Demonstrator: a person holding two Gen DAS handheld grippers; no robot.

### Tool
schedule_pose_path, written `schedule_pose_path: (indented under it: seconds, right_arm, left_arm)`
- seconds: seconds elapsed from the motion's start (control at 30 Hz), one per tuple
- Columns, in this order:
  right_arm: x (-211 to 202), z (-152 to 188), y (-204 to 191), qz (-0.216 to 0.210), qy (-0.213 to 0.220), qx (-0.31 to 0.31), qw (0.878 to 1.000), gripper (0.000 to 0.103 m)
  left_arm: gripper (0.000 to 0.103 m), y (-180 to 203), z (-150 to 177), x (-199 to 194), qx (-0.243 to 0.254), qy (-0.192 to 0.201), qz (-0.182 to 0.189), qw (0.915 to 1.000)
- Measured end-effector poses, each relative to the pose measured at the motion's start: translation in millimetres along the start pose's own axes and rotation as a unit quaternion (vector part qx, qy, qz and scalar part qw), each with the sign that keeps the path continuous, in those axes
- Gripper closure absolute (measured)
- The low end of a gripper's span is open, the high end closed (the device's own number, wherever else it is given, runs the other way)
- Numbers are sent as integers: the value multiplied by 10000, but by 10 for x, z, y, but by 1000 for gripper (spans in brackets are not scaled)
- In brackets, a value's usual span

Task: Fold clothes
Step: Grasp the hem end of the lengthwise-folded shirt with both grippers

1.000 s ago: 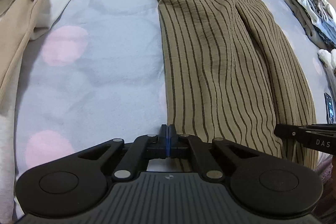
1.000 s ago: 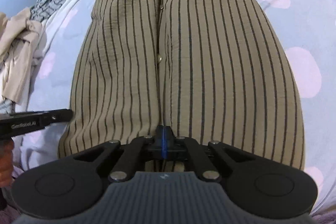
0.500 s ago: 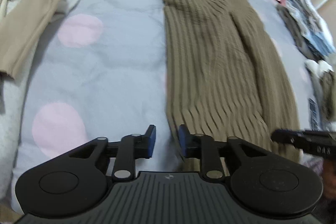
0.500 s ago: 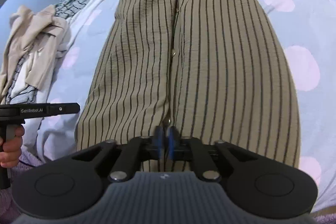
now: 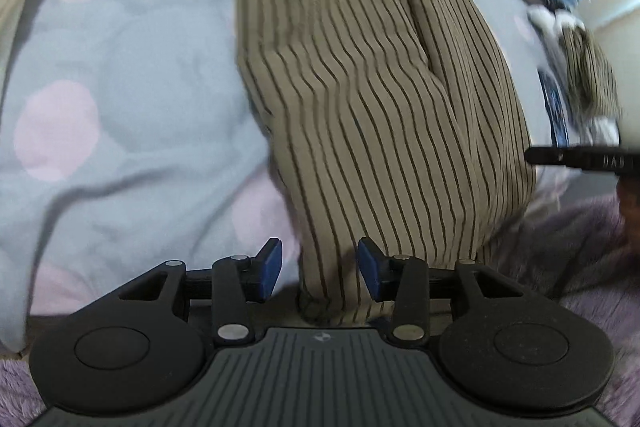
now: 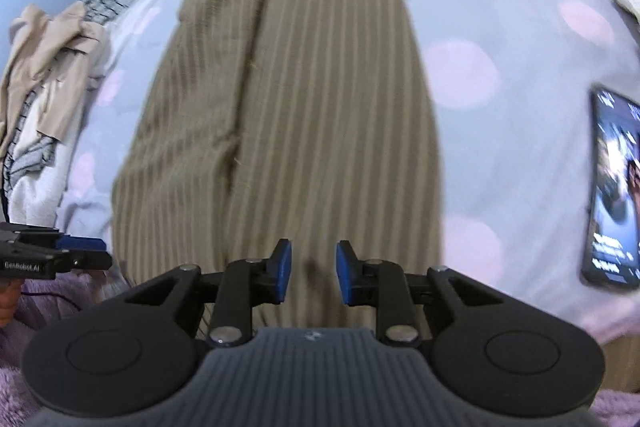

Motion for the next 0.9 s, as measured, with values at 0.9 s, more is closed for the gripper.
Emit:
schedule_pose_path:
  seconds: [0.9]
  right_arm:
    - [549,540,158,454,-1505,-1205,9802,99]
  left_arm:
    - [103,380,230,531,1794,-891,-431,9788]
Point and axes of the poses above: each gripper's, at about its wrist camera, not at the fingertips, and x roughly the way its jaws point, y to its right, z to its underside, the point moved 3 cm from there along x, roughly the way its jaws point, and after that the axes turned 10 degrees about -x, right-handed, at the moved point
